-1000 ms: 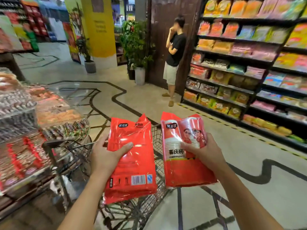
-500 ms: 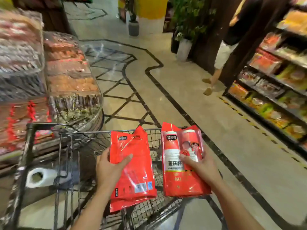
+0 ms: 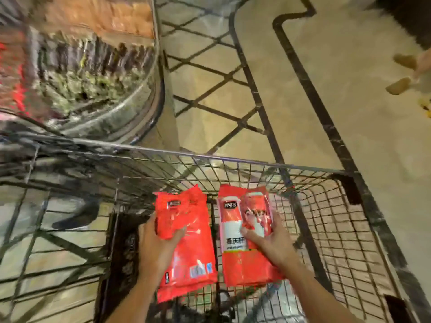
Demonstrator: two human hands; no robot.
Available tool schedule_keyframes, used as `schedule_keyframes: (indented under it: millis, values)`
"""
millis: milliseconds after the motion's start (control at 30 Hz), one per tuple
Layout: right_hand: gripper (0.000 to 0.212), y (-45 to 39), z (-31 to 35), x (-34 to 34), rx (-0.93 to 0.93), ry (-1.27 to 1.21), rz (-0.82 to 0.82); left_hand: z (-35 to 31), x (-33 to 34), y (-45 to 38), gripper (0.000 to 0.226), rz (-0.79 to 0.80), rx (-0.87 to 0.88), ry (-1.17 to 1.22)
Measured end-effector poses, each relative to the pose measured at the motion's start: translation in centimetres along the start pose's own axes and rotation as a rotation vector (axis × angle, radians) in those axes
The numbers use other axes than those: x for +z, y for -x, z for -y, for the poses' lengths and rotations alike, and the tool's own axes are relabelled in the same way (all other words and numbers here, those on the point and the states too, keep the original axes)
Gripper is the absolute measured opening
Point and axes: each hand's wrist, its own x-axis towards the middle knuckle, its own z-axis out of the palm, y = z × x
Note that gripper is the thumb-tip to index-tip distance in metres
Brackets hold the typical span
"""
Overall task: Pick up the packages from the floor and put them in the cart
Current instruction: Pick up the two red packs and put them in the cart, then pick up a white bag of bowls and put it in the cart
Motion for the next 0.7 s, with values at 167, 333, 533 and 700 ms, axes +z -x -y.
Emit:
schedule_keyframes:
  millis: [167,333,533,700]
  values:
    - [0.080,-3.7,-2.2,3.7,0.004,0.123,0.049,0.6,3.0,-1.4,0.074,0.016,0.019,-0.092]
    - [0.088,-5.5,-4.7,6.0,-0.053,0.175,0.004,1.5,4.4,-2.4,0.088,0.051,0.021,-0.256]
    - [0.124,-4.3,-0.5,5.1,-0.009,0.590,-0.014,-1.8,3.2,-0.7,0.083,0.090,0.097,-0.435]
    - [0.112,0.6,8.2,3.1,-0.303,0.745,-0.051,-8.2,-5.4,5.0,0.065,0.029,0.390,-0.582]
